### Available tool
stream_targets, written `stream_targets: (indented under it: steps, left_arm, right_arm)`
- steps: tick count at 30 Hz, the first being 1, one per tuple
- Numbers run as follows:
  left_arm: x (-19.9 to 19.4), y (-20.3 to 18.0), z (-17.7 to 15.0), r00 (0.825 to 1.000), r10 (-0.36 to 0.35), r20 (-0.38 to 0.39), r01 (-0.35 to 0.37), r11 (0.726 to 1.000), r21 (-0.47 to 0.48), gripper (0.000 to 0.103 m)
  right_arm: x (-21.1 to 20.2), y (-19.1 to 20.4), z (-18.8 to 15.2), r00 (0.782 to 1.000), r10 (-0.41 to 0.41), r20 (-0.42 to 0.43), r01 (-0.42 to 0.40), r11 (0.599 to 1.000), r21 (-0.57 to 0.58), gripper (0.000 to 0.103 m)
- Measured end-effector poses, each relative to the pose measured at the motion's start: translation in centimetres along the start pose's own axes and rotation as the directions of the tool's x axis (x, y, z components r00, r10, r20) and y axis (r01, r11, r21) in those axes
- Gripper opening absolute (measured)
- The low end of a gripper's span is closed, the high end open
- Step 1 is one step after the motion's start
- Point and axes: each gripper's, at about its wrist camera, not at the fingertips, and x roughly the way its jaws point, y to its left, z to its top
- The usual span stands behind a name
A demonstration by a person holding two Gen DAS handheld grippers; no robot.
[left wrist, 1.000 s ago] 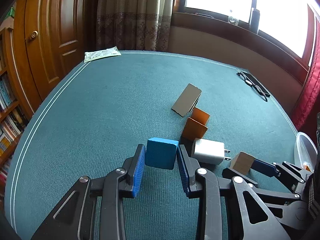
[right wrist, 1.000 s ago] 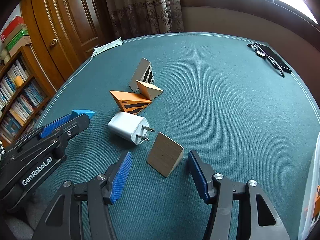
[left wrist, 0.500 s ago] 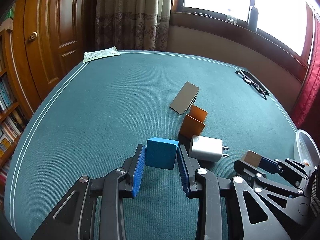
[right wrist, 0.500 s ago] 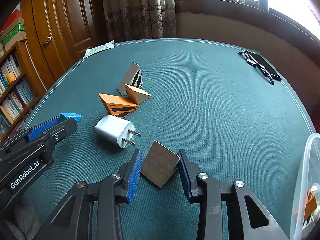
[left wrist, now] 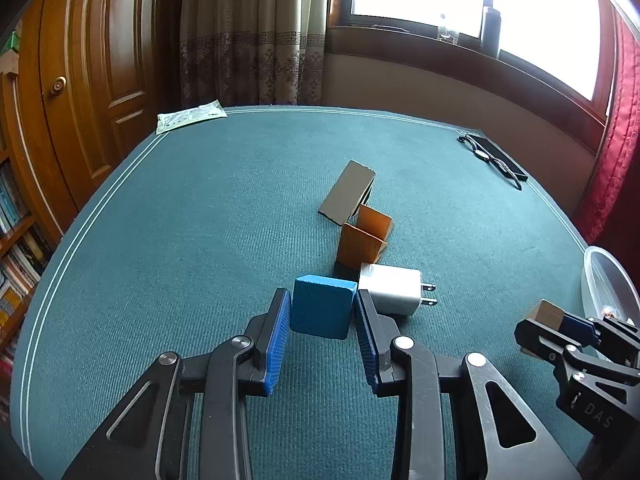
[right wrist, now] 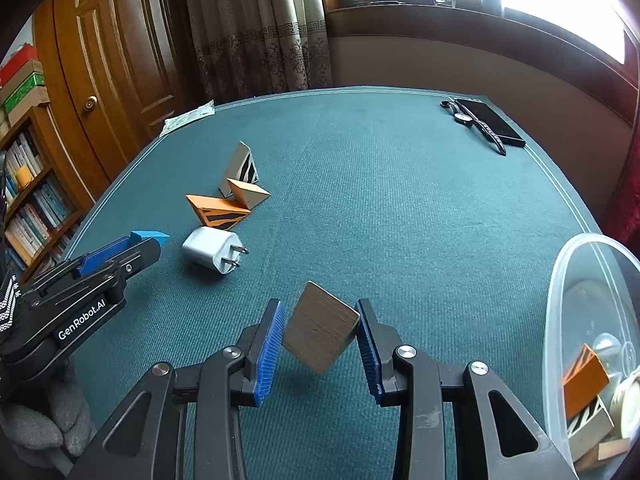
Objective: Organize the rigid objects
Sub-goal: 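Carry the tan wedge into the bowl with the right gripper and release it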
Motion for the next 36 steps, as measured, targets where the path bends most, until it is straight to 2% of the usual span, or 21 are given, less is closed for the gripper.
stream_targets:
  steps: [15,27,36]
  left_arm:
    - [-0.3,-2.5,-0.8,0.999,-0.027,-0.022,0.027,0.999,0.039,0.033]
    - [-0.5,-4.4,-1.4,0.998,-0.046,-0.038,0.048,0.997,0.063,0.033]
    - [-0.5,-6.1,-1.5,0.997,-0.057,-0.05,0.061,0.995,0.084,0.033]
  right_arm:
    - [-3.3,-4.1,-0.8,0.997,-0.052,0.058,0.046,0.995,0.089,0.038]
    - [-6.8,-10.5,-1.7,0.979,-0.17,0.109,0.144,0.967,0.208,0.038]
    - [-8.4,-15.2,-3.7,0.962,-0.258,0.092,0.221,0.93,0.295,0.038]
